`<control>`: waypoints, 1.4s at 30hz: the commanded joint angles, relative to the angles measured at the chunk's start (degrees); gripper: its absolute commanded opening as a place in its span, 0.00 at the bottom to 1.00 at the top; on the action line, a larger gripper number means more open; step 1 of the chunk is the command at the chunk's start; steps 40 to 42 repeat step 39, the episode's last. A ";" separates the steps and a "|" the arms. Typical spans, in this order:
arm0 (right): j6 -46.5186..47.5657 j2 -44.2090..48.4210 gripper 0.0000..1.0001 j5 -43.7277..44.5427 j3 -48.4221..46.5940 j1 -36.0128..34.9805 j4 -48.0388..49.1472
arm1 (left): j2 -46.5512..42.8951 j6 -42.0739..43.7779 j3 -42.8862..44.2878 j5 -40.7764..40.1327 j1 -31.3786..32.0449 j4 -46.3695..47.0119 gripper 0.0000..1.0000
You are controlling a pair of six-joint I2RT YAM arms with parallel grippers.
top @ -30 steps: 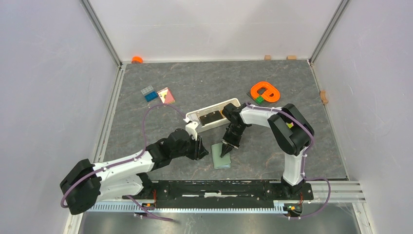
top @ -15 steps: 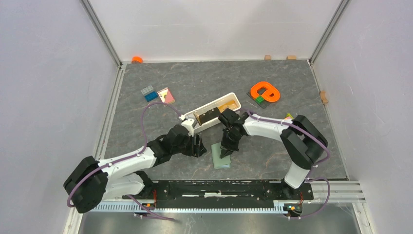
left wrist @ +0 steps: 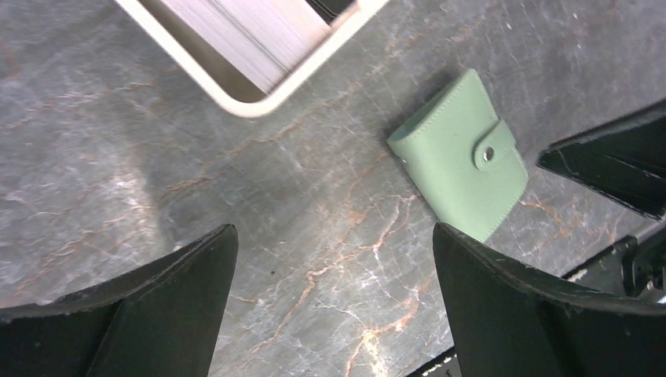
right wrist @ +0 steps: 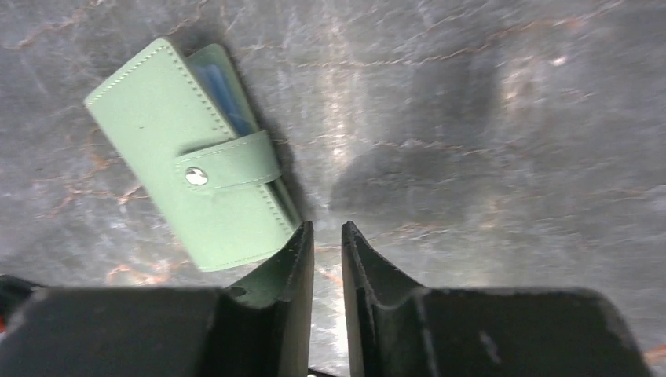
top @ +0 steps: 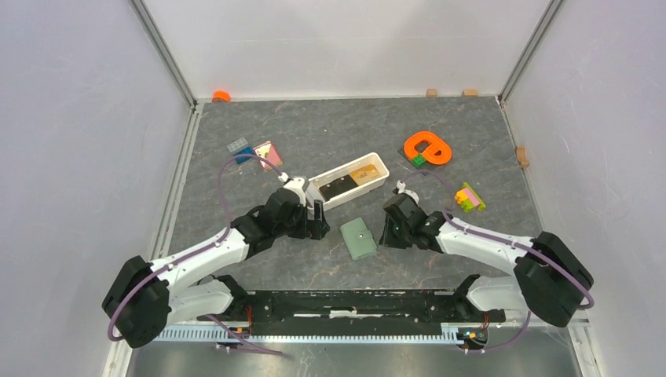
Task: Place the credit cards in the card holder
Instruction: Reset both arms
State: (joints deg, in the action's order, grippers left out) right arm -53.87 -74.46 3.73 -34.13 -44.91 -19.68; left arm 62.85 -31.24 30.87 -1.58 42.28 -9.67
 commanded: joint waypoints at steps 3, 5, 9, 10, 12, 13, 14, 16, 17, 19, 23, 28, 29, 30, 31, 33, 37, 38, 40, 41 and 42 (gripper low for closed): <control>14.41 9.11 0.46 16.17 2.50 0.82 5.33 | -2.08 -0.30 6.43 -3.69 -5.31 -8.74 1.00; 18.92 13.20 0.60 19.82 3.88 2.33 7.10 | -2.24 -0.32 8.28 -2.66 -8.06 -11.06 1.00; 28.60 20.51 0.83 23.23 7.11 6.74 12.06 | -3.22 0.10 12.00 -0.18 -13.93 -15.05 1.00; 30.98 21.88 0.86 24.06 7.62 7.71 12.43 | -3.55 0.34 13.01 0.35 -15.47 -16.00 1.00; 34.63 23.73 0.91 25.74 8.12 9.47 12.56 | -4.65 1.27 15.41 0.60 -17.52 -18.35 1.00; 35.97 24.63 0.92 26.38 8.31 10.35 12.56 | -5.19 2.05 17.02 -0.96 -18.01 -20.02 1.00; 37.52 25.81 0.94 27.11 8.63 10.97 12.63 | -6.05 3.08 18.41 -3.41 -18.17 -21.87 1.00; 40.29 28.65 0.96 28.78 9.36 11.74 13.51 | -8.31 6.07 21.23 -8.93 -18.17 -24.02 1.00; 41.67 30.33 0.98 29.91 9.78 11.86 14.21 | -10.10 7.91 22.12 -10.98 -18.15 -24.18 1.00; 44.14 33.00 0.98 32.02 10.86 11.95 15.86 | -14.00 10.75 22.28 -13.60 -18.16 -23.04 1.00; 46.57 36.54 0.98 35.15 13.68 12.03 19.27 | -21.74 14.86 18.28 -15.40 -18.20 -18.22 1.00; 48.53 40.34 0.98 39.53 17.53 12.02 24.18 | -25.85 15.65 15.29 -15.80 -18.16 -17.48 1.00; 48.85 41.05 0.98 39.80 17.91 12.01 24.91 | -25.98 15.98 15.07 -16.07 -18.16 -17.22 1.00; 49.26 41.81 0.98 39.98 18.52 12.03 25.68 | -25.95 16.41 14.99 -16.00 -18.13 -16.90 1.00; 49.63 42.36 0.98 40.39 18.94 12.03 26.51 | -25.64 16.60 14.89 -15.88 -18.19 -16.79 1.00; 50.03 43.36 0.98 41.51 19.74 12.00 27.42 | -24.83 16.82 14.93 -15.63 -18.16 -16.78 1.00; 50.27 44.66 0.98 43.42 20.53 11.99 27.83 | -23.99 17.27 14.82 -15.29 -18.16 -17.21 1.00; 50.19 44.97 0.98 44.06 20.61 11.99 27.84 | -23.87 17.19 15.02 -15.38 -18.19 -17.31 1.00; 50.09 45.37 0.98 44.70 20.59 12.03 27.62 | -23.86 17.10 15.16 -15.42 -18.20 -17.32 1.00; 50.09 45.37 0.98 44.70 20.59 12.03 27.62 | -23.86 17.10 15.16 -15.42 -18.20 -17.32 1.00; 50.09 45.37 0.98 44.70 20.59 12.03 27.62 | -23.86 17.10 15.16 -15.42 -18.20 -17.32 1.00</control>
